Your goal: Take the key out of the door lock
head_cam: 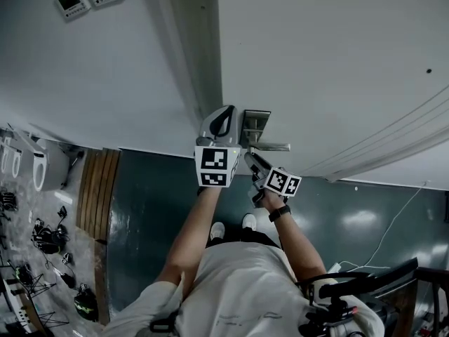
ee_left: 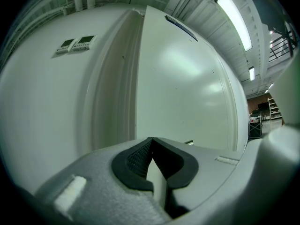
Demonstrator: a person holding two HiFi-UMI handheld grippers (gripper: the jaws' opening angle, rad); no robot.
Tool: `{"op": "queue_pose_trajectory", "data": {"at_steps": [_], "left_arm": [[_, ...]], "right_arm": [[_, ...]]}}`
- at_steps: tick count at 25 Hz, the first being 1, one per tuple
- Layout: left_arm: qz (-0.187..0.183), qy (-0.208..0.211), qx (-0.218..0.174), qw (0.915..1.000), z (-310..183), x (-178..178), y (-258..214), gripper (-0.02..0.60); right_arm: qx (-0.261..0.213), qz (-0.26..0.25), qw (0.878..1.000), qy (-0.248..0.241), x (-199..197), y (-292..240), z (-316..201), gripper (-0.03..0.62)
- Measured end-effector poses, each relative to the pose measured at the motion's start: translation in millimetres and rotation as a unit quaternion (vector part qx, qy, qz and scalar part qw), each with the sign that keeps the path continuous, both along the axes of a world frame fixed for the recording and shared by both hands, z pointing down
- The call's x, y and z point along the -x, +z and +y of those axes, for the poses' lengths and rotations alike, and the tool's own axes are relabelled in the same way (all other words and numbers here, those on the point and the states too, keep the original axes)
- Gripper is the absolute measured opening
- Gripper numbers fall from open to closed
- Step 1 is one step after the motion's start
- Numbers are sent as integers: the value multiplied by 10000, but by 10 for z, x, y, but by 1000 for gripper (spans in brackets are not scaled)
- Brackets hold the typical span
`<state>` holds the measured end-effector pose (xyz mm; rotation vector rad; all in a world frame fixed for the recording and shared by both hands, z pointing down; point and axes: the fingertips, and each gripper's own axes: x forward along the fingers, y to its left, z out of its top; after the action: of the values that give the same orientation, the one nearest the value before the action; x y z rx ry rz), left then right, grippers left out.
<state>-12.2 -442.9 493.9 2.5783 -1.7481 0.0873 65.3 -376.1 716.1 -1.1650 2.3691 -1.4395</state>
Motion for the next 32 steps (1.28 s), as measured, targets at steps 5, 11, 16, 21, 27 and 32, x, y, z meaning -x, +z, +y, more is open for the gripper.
{"op": "queue_pose_trajectory", "data": {"at_steps": [5, 11, 16, 21, 27, 32], "left_arm": [[-48, -17, 49, 10000, 19, 37, 33, 0], [-77, 17, 73, 9999, 19, 45, 43, 0], [-150, 49, 14, 9999, 8, 23, 46, 0], [-155, 36, 8, 9999, 9, 28, 41, 0], [-221, 72, -65, 9997, 39, 31, 35, 1], [-246, 84, -94, 9996, 71, 36, 43, 0]], "right_arm": [[278, -666, 9972, 173, 63, 49, -122, 133], [528, -1108, 9917, 378, 62, 85, -228, 69], [644, -1468, 9860, 455, 34, 95, -235, 40], [861, -2084, 9708, 820, 8, 117, -224, 24], [1085, -2319, 9619, 955, -10, 120, -178, 23], [970, -2341, 9636, 849, 2, 124, -165, 23]]}}
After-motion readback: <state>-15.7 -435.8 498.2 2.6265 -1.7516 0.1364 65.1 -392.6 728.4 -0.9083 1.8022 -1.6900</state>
